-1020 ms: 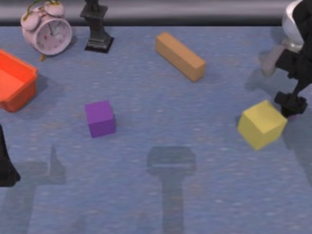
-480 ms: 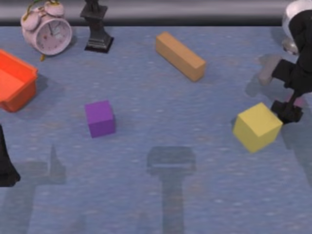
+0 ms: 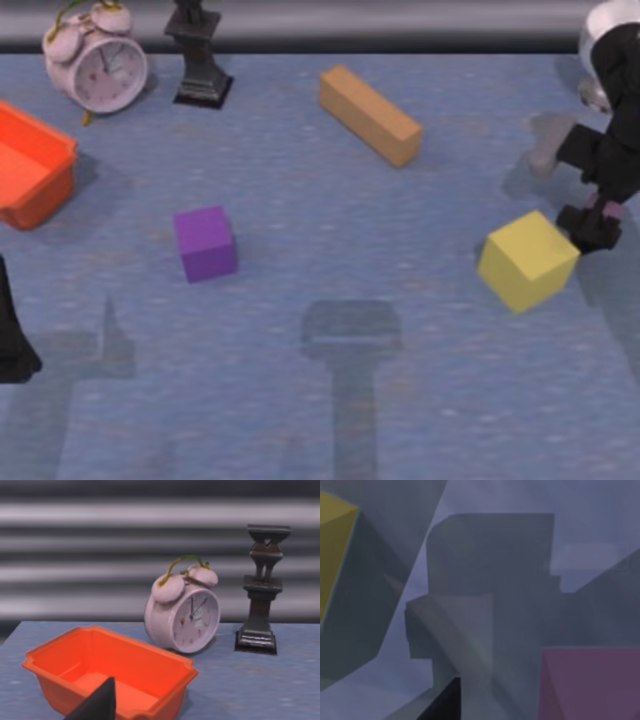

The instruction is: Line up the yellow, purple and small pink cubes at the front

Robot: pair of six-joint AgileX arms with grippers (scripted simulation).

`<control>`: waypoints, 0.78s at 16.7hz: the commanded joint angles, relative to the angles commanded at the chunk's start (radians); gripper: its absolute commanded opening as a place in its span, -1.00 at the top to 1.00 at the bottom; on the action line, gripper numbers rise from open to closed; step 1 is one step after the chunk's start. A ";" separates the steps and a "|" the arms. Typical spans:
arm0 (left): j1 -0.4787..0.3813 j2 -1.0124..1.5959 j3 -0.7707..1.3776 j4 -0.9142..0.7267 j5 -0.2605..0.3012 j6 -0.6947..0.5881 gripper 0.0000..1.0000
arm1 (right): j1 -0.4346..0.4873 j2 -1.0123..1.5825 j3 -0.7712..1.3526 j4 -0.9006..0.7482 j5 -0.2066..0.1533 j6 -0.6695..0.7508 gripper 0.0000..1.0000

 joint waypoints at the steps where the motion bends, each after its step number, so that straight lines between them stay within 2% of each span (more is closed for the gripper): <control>1: 0.000 0.000 0.000 0.000 0.000 0.000 -1.00 | 0.000 0.000 0.000 0.000 0.000 0.000 0.51; 4: 0.000 0.000 0.000 0.000 0.000 0.000 -1.00 | 0.000 0.000 0.000 0.000 0.000 0.000 0.96; 12: 0.000 0.000 0.000 0.000 0.000 0.000 -1.00 | 0.000 0.000 0.000 0.000 0.000 0.000 1.00; 13: 0.000 0.000 0.000 0.000 0.000 0.000 -1.00 | 0.000 -0.041 -0.002 -0.030 -0.011 0.017 1.00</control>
